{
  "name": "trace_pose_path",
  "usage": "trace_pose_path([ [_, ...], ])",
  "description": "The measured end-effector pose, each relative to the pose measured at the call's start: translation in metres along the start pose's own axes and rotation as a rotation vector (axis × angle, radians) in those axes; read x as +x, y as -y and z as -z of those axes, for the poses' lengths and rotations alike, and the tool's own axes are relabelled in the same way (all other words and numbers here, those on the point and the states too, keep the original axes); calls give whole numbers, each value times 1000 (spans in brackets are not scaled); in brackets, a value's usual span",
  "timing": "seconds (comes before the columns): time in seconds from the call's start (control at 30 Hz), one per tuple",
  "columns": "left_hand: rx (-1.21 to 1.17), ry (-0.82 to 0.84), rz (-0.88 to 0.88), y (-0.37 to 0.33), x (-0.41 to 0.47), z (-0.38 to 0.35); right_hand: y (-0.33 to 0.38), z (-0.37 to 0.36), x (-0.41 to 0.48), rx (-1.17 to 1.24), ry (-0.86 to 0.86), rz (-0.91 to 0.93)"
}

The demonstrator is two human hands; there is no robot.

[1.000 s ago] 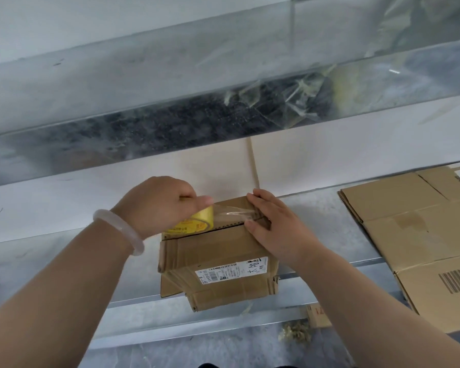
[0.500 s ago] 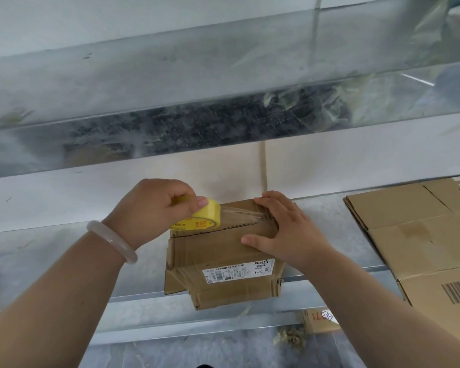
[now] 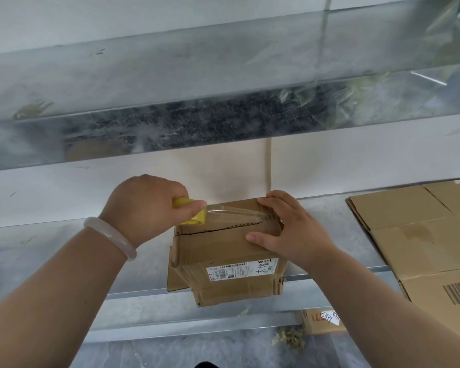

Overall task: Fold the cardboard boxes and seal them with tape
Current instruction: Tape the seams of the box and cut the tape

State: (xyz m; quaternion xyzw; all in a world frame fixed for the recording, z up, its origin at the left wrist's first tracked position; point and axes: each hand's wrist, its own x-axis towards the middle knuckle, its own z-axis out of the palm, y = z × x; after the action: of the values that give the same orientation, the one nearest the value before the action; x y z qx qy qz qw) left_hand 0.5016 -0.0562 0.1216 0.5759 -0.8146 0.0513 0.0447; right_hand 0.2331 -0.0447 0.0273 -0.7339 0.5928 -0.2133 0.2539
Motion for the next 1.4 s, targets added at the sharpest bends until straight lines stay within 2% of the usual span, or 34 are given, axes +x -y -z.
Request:
trace_pose_path([
  [0.1,190,-42,-42,4,-1,-1,1,0,0,-4,2,-4],
  [0.27,25,-27,-81,21,-9,-5,1,0,1,0,3,-17],
  [0.4,4,-27,-46,26,-17,-10,1,-1,0,9,5,-21],
  [0.57,58,69,18,21,-13,-10,2,-1,0,9,3,-29],
  [0.73,118,82,49,18,-12,-14,0,-4,0,-25,-10,-2],
  [1.23,347,-14,129,-2,-18,-22,0,-8,9,103,-78,-40],
  [1.3,297,-48,161,2,-20,-24,-1,-8,9,103,-77,-47],
  [1.4,-4,-10,204,14,-26,-26,-1,-8,9,99,-75,-53],
])
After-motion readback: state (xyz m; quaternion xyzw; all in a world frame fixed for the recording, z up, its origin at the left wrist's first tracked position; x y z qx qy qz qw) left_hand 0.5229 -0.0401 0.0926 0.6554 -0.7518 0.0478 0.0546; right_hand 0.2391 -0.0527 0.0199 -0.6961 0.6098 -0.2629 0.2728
